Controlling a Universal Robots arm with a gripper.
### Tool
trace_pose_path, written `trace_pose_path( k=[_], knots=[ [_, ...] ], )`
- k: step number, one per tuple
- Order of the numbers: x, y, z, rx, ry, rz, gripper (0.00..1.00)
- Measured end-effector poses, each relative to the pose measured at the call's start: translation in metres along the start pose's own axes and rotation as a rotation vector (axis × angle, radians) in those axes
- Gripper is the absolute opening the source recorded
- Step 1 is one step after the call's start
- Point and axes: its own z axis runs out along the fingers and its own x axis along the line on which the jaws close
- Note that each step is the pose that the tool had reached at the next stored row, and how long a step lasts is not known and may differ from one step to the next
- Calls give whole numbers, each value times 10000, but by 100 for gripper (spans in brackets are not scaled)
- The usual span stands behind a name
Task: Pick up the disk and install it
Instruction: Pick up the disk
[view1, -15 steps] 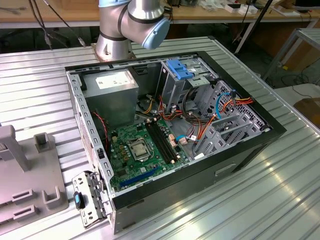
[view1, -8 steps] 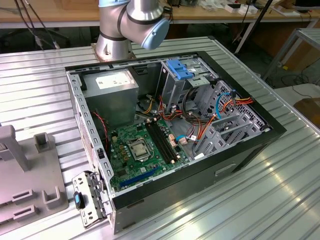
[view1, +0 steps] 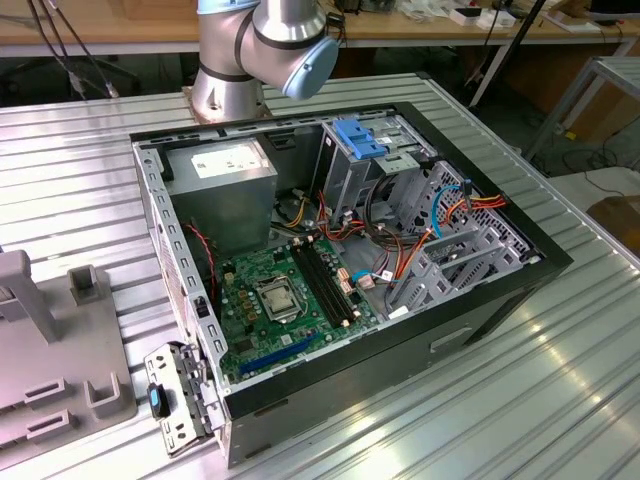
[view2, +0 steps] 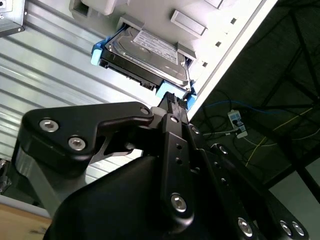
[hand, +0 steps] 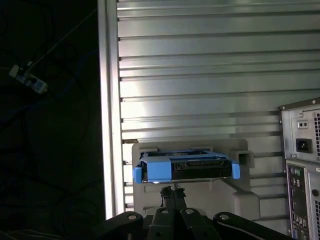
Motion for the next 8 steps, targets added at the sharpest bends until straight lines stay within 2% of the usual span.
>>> trace_pose_path(
  k=[6,8],
  knots=[
    [0,0,0,-1,2,-47,11],
    [0,0,1,-13,22,-513,11]
  ],
)
